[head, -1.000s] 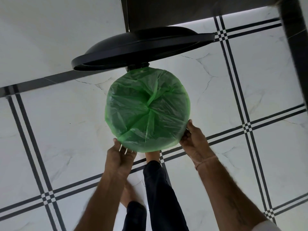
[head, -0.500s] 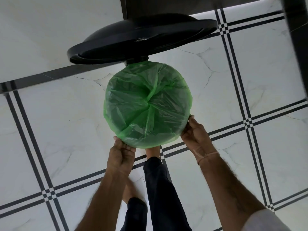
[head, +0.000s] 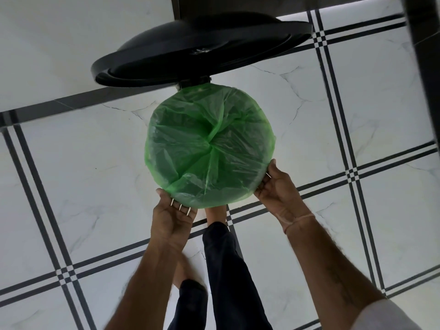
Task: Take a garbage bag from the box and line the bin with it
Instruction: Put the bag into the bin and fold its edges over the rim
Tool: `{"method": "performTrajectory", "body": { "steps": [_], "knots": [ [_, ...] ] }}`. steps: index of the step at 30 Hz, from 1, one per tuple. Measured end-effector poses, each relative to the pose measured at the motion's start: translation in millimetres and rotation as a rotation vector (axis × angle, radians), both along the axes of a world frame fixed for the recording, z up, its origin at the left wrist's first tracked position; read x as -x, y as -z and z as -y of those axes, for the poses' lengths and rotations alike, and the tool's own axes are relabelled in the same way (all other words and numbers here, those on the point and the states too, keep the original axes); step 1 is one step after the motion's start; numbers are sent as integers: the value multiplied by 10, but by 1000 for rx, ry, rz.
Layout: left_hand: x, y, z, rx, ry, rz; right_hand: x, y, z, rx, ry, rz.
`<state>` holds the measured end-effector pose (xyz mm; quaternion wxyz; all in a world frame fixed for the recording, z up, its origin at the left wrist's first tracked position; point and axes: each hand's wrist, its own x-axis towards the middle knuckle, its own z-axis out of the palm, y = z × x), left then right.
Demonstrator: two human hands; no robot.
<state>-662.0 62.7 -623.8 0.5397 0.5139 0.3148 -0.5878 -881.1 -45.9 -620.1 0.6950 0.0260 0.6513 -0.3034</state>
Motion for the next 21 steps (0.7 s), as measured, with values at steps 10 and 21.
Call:
{"method": "performTrajectory", "body": {
  "steps": [10, 21],
  "knots": [
    [-57, -176, 258, -119, 89, 122, -1103, -95, 219, 985, -1184, -690],
    [-87, -79, 169, -67, 67, 104, -1129, 1085, 649, 695, -1724, -830]
  ]
}}
